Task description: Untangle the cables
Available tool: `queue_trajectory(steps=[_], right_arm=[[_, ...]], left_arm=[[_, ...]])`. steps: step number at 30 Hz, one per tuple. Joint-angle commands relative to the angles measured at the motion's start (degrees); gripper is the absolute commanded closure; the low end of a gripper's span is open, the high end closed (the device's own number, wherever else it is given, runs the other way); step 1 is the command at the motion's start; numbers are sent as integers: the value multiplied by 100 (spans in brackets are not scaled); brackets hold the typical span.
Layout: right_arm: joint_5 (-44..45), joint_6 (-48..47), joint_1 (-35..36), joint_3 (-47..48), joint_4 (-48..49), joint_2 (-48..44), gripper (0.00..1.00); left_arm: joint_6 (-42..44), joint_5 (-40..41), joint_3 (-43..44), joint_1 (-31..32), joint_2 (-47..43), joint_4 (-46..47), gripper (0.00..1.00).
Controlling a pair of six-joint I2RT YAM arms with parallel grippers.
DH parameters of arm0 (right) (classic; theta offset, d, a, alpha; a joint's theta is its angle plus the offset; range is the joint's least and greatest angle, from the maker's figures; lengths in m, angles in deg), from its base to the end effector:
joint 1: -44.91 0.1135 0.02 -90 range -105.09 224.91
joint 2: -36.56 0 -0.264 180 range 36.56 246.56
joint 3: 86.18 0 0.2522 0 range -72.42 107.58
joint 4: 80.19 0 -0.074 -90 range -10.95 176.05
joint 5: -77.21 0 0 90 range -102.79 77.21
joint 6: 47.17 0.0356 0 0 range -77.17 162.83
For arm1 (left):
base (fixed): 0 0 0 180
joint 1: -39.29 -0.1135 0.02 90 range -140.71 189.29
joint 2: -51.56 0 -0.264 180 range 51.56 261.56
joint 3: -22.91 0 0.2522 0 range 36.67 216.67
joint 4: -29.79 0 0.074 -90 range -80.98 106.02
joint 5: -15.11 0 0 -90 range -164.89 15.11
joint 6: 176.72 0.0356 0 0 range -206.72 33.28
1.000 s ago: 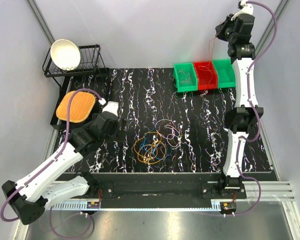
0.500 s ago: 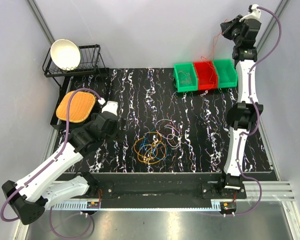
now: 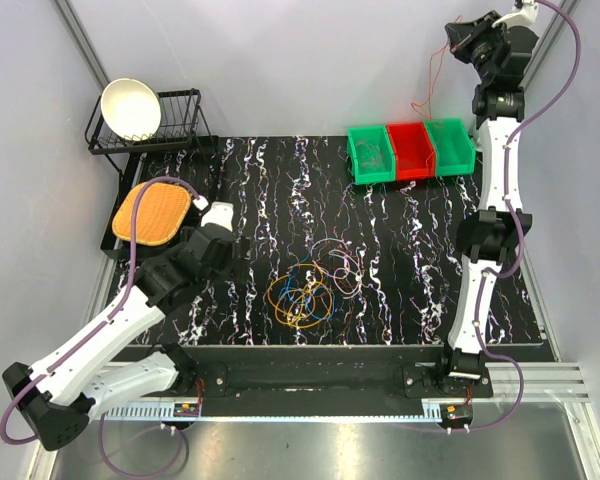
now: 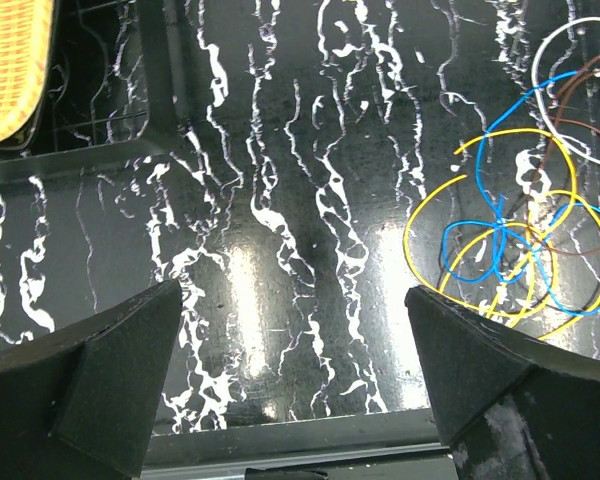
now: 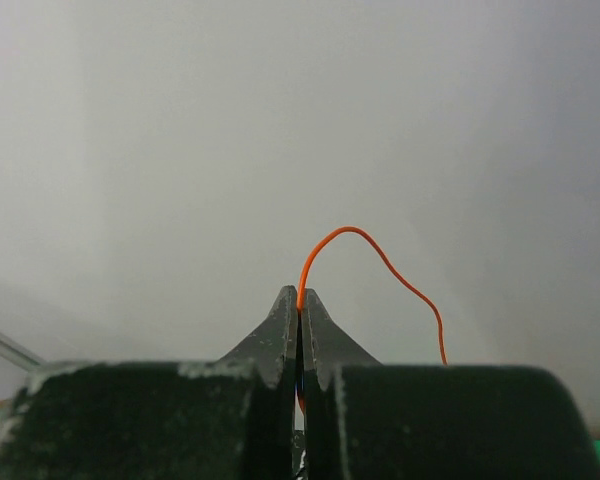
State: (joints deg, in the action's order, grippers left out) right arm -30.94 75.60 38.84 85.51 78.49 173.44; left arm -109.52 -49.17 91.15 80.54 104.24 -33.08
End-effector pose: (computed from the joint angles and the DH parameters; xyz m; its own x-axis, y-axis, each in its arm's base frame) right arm 0.5229 -0.0444 0.4631 0.0864 0.5080 -0.8570 -0.2943 0.8348 0.4652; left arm 0.1416 -0.1037 0.3131 -0.6539 0.1091 -0.7487 0.1295 0.9911 0.0313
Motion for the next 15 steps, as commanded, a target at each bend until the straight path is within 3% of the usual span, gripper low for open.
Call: queue_trajectory(steps=[1, 5, 15], right_arm=[[-250, 211, -26, 177, 316, -698, 100], [-320, 361, -26, 256, 359, -785, 100], [-452, 475, -35, -25, 1141, -549, 100]], left_arm=[[-329, 513, 185, 14, -39, -336, 1], [-400, 610, 327, 23, 49, -723, 1], [-312, 531, 89, 14, -179, -399, 1]])
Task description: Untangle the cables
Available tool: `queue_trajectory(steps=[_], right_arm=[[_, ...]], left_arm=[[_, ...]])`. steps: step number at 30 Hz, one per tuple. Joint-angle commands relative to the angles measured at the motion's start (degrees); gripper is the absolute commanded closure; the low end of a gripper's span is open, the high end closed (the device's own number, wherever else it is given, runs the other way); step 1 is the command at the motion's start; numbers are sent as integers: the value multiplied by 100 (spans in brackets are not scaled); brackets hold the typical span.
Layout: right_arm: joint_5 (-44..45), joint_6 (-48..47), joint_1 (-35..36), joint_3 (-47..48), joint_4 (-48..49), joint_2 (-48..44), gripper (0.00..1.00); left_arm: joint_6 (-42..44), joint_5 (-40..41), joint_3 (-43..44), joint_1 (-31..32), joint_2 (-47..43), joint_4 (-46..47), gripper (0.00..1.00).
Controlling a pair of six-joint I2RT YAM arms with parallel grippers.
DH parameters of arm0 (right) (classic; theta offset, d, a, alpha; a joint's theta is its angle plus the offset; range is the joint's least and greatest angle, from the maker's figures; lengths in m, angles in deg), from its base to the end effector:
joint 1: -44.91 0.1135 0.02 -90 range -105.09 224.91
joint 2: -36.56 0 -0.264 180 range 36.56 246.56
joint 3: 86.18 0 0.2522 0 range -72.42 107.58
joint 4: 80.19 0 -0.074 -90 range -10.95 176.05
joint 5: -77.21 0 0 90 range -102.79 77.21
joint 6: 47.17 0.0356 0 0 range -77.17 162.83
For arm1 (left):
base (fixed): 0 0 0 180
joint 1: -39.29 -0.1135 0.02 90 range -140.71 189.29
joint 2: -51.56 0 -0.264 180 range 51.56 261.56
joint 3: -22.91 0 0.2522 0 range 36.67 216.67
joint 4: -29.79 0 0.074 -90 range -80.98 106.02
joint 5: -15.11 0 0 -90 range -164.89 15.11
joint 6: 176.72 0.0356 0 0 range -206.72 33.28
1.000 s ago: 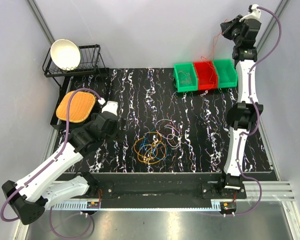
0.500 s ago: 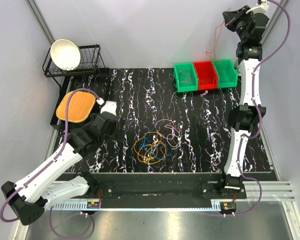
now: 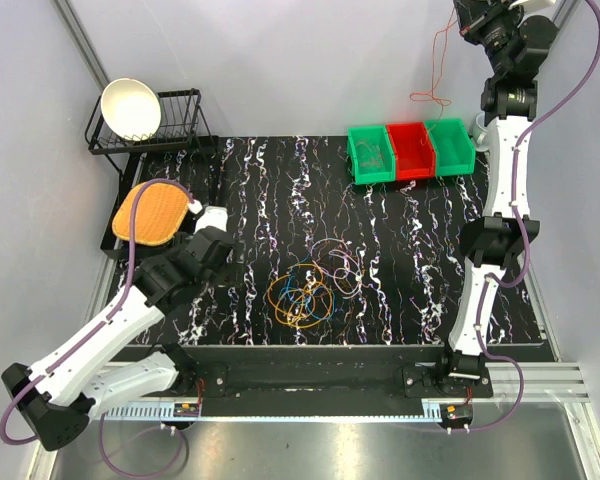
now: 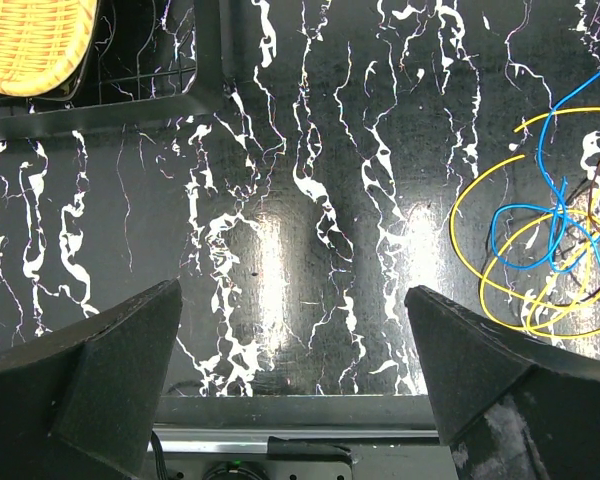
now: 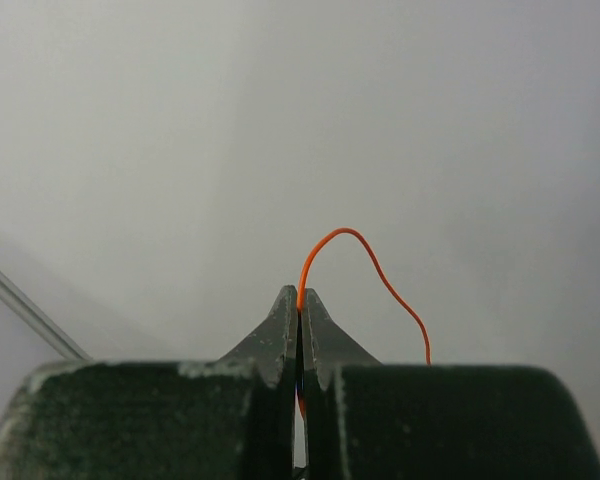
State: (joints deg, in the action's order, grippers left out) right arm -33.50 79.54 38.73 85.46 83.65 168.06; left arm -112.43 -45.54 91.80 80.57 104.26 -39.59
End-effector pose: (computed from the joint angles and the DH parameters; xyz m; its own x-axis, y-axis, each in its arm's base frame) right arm 0.4843 -0.0398 0.5174 0.1921 0.5416 -0.8184 -0.4183 0.7996 0.4310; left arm 0.1356 -0.0958 0.3097 -0.6958 0.1077 -0.7101 0.0583 0.9939 0.0936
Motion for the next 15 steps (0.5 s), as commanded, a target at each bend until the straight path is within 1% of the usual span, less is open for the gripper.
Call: queue_trajectory(steps=[1, 9, 15], right_arm=[[-223, 108, -15, -38, 713, 59, 100], [-390, 258, -15, -328, 793, 902, 100], [-452, 66, -15, -811, 714, 948, 100]], left_arm=[[-4, 160, 6, 12, -234, 262, 1], [-21, 168, -29, 21, -358, 314, 1], [-4, 133, -38, 12, -323, 332, 1]])
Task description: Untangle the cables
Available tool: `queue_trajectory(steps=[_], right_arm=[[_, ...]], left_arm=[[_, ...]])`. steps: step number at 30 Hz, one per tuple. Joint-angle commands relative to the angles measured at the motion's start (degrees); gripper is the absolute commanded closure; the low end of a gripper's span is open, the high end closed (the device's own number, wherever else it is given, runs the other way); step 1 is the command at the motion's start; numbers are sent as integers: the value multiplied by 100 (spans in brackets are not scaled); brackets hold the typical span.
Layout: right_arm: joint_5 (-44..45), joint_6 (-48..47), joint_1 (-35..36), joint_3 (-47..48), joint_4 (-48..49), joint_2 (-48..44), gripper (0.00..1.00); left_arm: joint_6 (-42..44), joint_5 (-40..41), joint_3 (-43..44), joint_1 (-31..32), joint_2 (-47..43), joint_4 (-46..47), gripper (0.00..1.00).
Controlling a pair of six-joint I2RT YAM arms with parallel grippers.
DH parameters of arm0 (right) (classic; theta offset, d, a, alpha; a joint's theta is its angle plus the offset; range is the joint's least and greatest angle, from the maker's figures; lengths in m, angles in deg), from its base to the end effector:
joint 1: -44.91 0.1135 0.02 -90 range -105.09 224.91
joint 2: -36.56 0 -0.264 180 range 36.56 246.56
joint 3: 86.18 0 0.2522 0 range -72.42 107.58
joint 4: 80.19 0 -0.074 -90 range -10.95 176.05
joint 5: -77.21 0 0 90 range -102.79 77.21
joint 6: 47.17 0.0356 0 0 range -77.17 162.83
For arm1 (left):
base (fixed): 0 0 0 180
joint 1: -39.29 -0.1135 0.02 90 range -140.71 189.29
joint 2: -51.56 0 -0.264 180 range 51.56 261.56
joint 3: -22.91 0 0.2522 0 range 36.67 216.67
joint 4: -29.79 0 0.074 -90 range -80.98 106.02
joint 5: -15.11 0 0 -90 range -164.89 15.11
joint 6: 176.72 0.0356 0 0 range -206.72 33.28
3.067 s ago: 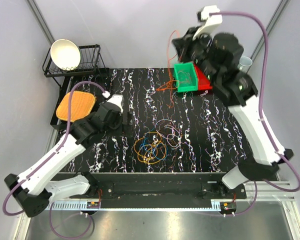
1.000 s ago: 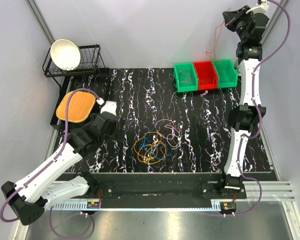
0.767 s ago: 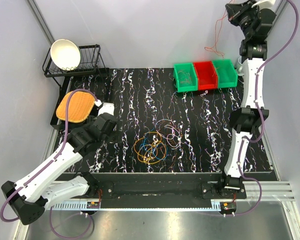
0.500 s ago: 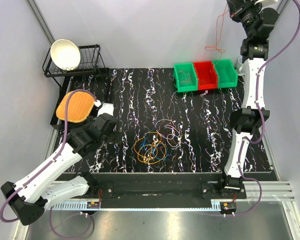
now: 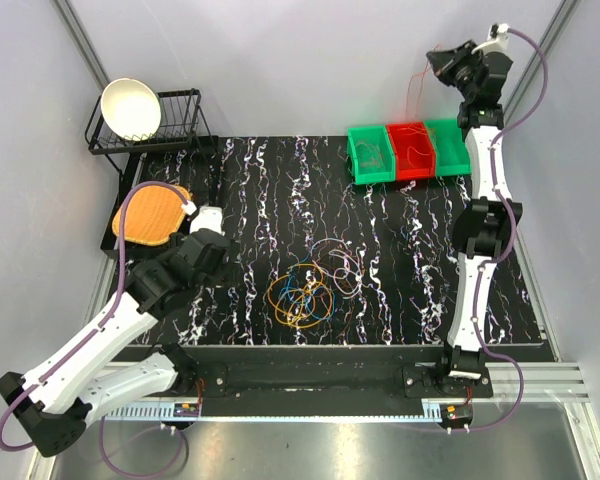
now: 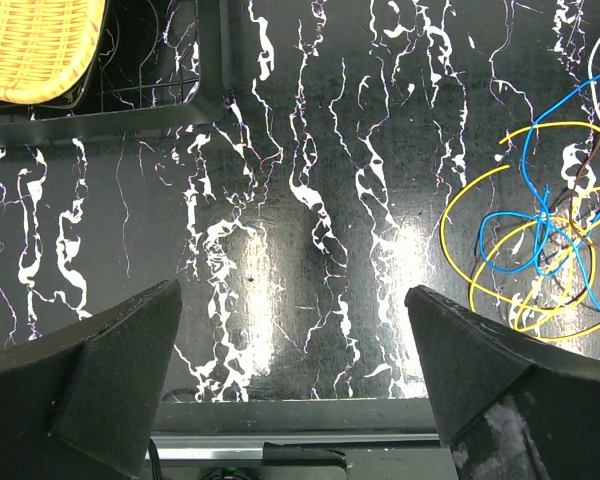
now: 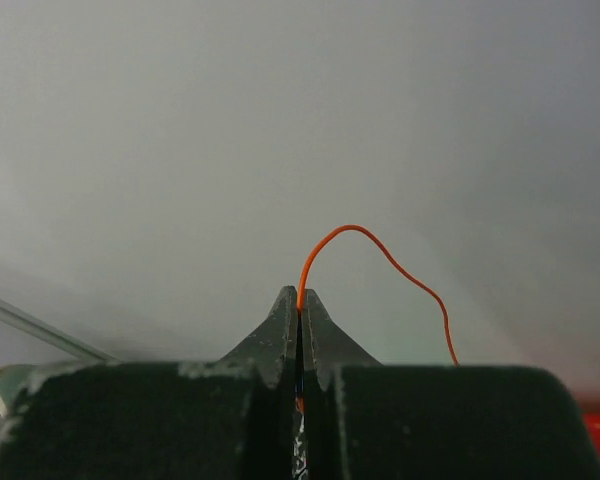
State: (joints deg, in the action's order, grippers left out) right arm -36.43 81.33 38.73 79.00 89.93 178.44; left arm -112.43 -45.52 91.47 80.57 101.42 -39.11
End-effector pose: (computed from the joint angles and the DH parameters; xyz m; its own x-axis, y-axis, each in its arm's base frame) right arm 0.5613 -0.0464 0.4010 0.0006 0.5735 -0.8192 -0.3699 0.7612 0.5327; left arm 0.1287 -0.0897 0.3155 -0.6673 0.0827 -0.7402 0.0550 0.9966 0.0618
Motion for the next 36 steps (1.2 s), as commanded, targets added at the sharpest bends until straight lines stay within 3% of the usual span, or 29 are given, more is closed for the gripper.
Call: queue_trajectory(steps=[1, 25, 36], right_arm=[[-167, -150, -15, -226, 34, -117, 100], [263, -536, 37, -2721, -36, -873, 100], [1352, -1599, 257, -2372, -1283, -750, 100]], left_arm=[[5, 122, 4, 21, -30, 293, 1], [31, 96, -5, 12, -91, 328, 1], [40, 87, -5, 3, -118, 337, 1]])
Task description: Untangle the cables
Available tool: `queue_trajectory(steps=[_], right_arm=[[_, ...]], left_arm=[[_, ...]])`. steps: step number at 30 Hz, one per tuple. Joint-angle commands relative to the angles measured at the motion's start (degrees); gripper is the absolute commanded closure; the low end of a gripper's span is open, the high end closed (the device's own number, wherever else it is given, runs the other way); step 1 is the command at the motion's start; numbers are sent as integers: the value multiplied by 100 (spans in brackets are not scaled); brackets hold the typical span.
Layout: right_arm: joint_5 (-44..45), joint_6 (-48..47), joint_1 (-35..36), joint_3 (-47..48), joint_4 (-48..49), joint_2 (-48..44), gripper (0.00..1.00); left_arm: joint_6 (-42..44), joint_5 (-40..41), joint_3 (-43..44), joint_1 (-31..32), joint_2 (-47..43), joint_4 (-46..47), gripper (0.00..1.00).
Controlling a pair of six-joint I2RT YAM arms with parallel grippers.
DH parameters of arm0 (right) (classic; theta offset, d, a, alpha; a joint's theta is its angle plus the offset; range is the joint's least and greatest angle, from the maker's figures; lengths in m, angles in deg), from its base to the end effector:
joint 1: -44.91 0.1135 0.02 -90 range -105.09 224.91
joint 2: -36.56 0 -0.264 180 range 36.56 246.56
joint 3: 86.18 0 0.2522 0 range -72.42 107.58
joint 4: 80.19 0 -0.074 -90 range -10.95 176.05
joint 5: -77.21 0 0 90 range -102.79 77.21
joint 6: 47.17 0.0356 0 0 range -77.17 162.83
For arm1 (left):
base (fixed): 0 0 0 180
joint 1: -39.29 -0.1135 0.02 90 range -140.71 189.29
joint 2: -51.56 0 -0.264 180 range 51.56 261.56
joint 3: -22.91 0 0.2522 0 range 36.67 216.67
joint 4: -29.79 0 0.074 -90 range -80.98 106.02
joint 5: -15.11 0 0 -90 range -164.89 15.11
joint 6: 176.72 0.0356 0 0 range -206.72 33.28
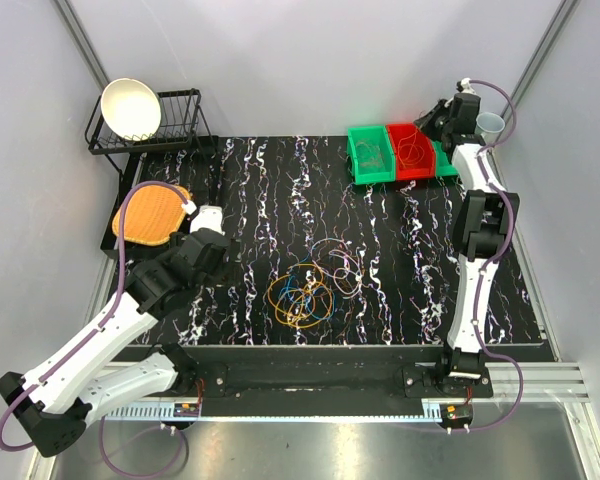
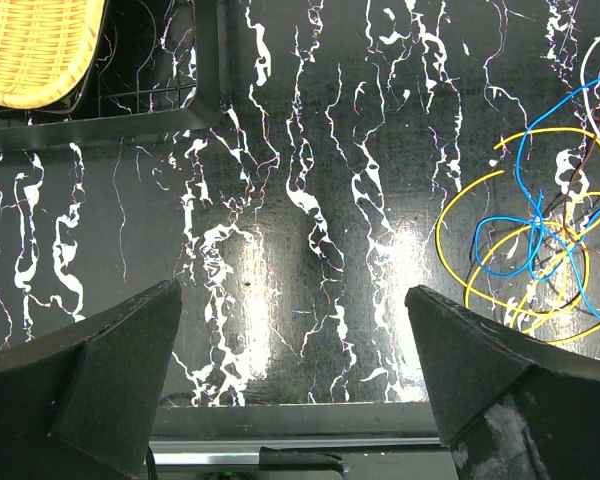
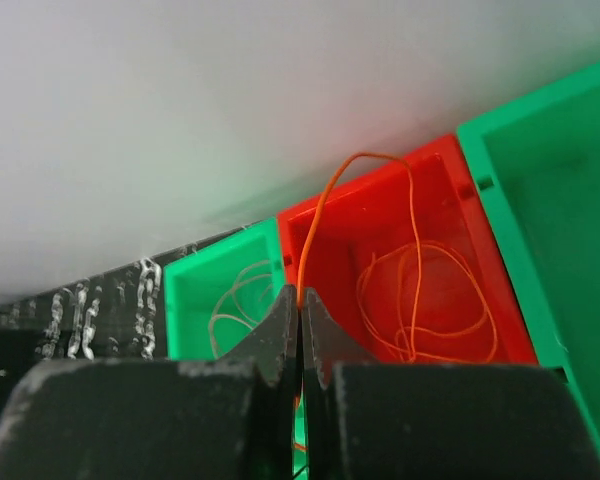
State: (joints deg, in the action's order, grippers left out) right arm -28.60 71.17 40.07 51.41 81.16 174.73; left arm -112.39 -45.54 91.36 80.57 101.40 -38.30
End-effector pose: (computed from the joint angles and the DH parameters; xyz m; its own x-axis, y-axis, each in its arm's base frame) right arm 0.5699 -0.0385 0.2514 -0.3720 0.4899 -0.7884 0.0016 0.8497 0.5272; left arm 0.1295 -0.0905 0.3159 -0.6603 0.0773 -0.7470 0.0551 0.9970 0.0544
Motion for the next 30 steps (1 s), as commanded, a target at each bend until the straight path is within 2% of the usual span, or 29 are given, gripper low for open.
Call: queue_trajectory(steps=[1, 6, 15, 22, 30], right_arm=[[649, -775, 150, 466, -486, -300, 100], [728, -1120, 273, 879, -961, -36, 99], [1229, -1603, 449, 1204, -1137, 280, 100], [1783, -1594, 449, 1451, -1410, 667, 100], [1731, -1568, 449, 1609, -1419, 887, 100]], left_arm=[[36, 89, 6, 3, -115, 256, 1], [27, 89, -3, 3, -133, 247, 1], [36, 89, -3, 3, -150, 256, 1], [45, 80, -3, 3, -177, 264, 1], [62, 63, -3, 3, -168, 282, 1]])
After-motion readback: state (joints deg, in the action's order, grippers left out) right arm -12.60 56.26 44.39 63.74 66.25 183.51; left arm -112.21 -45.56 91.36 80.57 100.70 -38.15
